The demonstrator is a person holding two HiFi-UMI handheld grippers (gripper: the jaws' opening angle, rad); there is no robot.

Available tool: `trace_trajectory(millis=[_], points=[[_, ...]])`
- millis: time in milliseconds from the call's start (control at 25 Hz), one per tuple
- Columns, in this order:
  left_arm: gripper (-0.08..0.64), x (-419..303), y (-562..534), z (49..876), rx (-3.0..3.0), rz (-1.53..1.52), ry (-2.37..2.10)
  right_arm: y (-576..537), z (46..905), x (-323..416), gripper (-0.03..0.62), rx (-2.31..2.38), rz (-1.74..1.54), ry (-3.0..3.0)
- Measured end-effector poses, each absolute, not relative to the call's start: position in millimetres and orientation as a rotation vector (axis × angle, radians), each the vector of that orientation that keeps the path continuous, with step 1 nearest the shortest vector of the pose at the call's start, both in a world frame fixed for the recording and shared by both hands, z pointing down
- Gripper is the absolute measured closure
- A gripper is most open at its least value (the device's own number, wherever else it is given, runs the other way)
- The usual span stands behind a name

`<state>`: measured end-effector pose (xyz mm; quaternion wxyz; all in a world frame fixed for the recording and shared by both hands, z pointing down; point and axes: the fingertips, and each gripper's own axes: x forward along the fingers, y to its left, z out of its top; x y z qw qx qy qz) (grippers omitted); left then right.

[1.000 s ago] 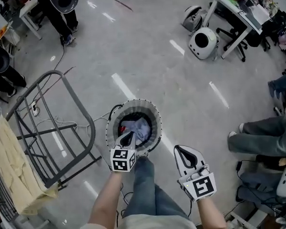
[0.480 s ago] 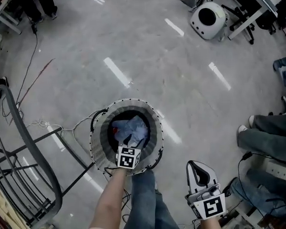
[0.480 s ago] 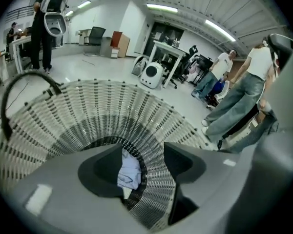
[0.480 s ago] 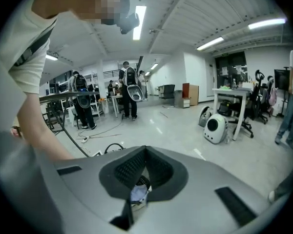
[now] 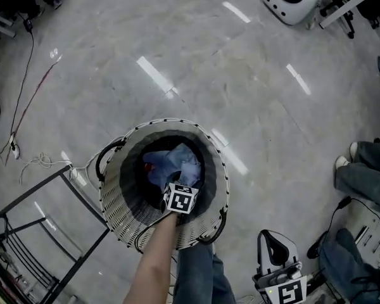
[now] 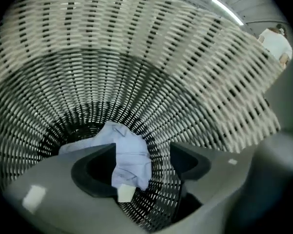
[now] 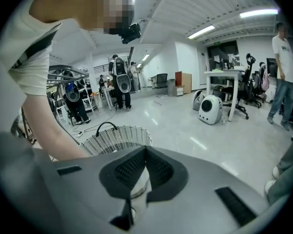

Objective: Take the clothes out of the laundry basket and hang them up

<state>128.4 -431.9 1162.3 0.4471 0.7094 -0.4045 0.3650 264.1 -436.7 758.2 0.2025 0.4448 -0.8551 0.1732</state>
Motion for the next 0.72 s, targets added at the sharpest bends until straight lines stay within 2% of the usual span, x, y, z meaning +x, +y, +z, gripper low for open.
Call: trace_trajectory(millis=[320,360,440,520,600,720], points=[[0.221,127,-403,1228,1.633,0.972,-0.998,-429,760,266,0.591,1.231,0.510,-2.390],[0.245,125,-400,1232,1.619,0.984,-1.008,-428,760,267,0.591,1.230,0.514,-2.390],[0.362,122,-397,1240,1.592,1.021,-1.031,-426,762,267,0.591,1.228,0.521,-2.389],[0.421,120,-396,1244,1.586,1.056,-1.039,-424,764,268,0.591,1.225,0.529,-2.388],[0.526,120,-398,1241,1.607,1.066,-1.042,-422,767,269,0.591,1.223,0.536,-2.386],[0.535,123,-408,1222,1.642,0.995,-1.069,-419,774,271,0.591,1.218,0.547,-2.381]])
